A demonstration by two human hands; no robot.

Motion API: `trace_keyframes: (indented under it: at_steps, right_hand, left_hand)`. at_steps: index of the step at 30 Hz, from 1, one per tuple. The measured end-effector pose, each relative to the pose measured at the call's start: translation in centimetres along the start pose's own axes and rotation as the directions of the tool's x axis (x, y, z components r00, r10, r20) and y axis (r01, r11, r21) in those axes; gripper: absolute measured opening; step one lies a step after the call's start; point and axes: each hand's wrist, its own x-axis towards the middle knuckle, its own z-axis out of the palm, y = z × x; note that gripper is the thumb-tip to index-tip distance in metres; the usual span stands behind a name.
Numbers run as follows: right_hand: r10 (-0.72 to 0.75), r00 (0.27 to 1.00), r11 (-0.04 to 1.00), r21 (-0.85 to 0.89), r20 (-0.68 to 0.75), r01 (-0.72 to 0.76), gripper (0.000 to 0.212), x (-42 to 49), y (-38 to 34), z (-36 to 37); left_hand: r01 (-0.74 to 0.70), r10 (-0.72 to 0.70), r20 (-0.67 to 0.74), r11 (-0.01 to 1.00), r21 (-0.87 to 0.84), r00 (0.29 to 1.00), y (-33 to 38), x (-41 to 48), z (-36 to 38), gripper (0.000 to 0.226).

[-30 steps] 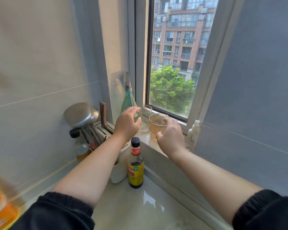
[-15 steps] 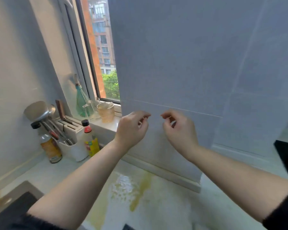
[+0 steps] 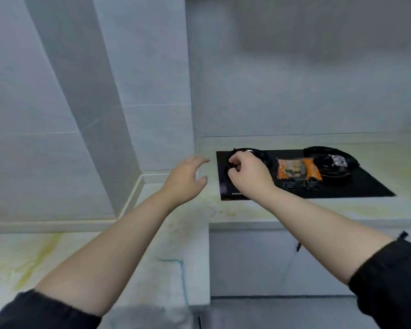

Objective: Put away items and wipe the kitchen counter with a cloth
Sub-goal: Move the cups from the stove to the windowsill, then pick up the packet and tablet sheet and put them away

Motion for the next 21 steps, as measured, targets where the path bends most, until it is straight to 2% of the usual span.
trace_keyframes:
  at_steps: [6, 10, 14, 16, 19, 21]
  right_hand:
    - [0.134, 0.991, 0.990, -0.046, -0.023, -0.135, 0.033, 0.3, 10.6, -4.9]
    - [0.243, 0.970, 0.966, -0.090, 0.010, -0.241, 0.038, 1.1, 18.3, -5.3]
    - [0.328, 0.944, 0.938, -0.127, 0.030, -0.322, 0.039, 5.0, 26.0, -5.6]
    - [0.357, 0.934, 0.927, -0.130, 0.031, -0.351, 0.038, 7.5, 29.3, -5.6]
    - [0.395, 0.917, 0.914, -0.132, 0.062, -0.384, 0.033, 10.7, 33.2, -5.3]
    - [0.387, 0.918, 0.917, -0.146, 0.085, -0.372, 0.031, 12.4, 35.1, -4.9]
  left_hand:
    - [-0.036, 0.047, 0.102, 0.994, -0.103, 0.994, 6.7, 6.1, 8.0, 0.047]
    - [-0.055, 0.084, 0.187, 0.986, -0.158, 0.979, 8.1, 10.4, 14.4, 0.044]
    - [-0.008, 0.061, 0.292, 0.984, -0.179, 0.954, 7.1, 16.0, 21.3, 0.041]
    - [0.064, -0.005, 0.290, 0.978, -0.197, 0.957, 5.6, 18.7, 24.0, 0.040]
    - [0.298, -0.244, 0.227, 0.922, -0.246, 0.943, 2.2, 21.4, 26.9, 0.040]
    - [0.353, -0.326, 0.167, 0.919, -0.177, 0.931, -0.7, 22.4, 28.4, 0.041]
